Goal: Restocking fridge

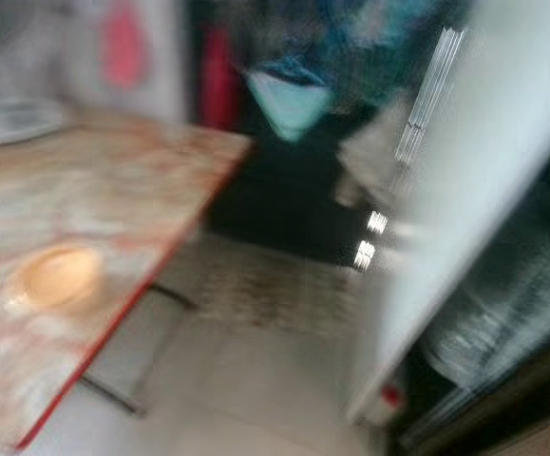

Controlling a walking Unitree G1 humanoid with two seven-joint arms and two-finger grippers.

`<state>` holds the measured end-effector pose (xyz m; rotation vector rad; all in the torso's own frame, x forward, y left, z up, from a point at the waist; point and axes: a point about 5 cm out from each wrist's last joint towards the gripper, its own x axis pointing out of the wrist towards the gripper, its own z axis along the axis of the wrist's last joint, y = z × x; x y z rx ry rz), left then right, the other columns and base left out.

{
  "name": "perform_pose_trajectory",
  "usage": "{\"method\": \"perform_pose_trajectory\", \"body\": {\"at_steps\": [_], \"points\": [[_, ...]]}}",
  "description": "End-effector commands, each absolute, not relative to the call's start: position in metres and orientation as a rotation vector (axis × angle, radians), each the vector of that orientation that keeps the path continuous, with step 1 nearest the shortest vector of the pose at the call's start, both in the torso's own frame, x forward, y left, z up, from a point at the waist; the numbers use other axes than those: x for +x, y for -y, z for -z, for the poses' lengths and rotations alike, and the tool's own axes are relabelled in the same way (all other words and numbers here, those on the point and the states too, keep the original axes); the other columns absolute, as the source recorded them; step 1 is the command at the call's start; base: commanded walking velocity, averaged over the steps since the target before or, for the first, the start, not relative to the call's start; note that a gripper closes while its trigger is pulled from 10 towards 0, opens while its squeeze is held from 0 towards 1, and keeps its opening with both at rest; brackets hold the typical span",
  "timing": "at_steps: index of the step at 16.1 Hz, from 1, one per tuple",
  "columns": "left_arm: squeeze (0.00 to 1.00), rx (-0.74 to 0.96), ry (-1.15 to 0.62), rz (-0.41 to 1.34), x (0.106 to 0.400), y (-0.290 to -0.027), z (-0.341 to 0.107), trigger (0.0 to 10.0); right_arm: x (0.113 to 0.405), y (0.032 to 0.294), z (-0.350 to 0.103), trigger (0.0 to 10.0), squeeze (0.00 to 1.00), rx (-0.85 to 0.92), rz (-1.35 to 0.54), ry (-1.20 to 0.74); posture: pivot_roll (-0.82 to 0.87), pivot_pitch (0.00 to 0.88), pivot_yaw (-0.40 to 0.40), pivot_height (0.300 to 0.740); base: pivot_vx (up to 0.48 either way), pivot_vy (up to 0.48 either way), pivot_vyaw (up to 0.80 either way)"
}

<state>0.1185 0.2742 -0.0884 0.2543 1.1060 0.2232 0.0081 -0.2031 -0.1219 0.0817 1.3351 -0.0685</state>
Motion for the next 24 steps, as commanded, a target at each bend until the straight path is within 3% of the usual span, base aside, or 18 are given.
{"method": "perform_pose_trajectory", "body": {"at_steps": [1,10,24], "points": [[0.00,0.262,-1.107,-0.197,0.123,-0.270,0.088,10.0,0.007,0.197,0.123,10.0,0.00,0.086,0.035,-1.346,0.10,0.000,0.010,0.740,0.000,0.000,-0.79],[0.00,0.175,-1.075,-0.212,0.125,-0.254,0.092,10.0,0.006,0.208,0.121,10.0,0.00,0.032,0.018,-1.358,0.11,0.000,-0.061,0.740,0.000,0.000,-0.79],[0.00,0.136,-1.069,-0.262,0.120,-0.258,0.093,10.0,0.008,0.210,0.121,10.0,0.00,0.030,0.018,-1.355,0.11,0.000,-0.071,0.740,0.000,0.000,-0.79]]}}
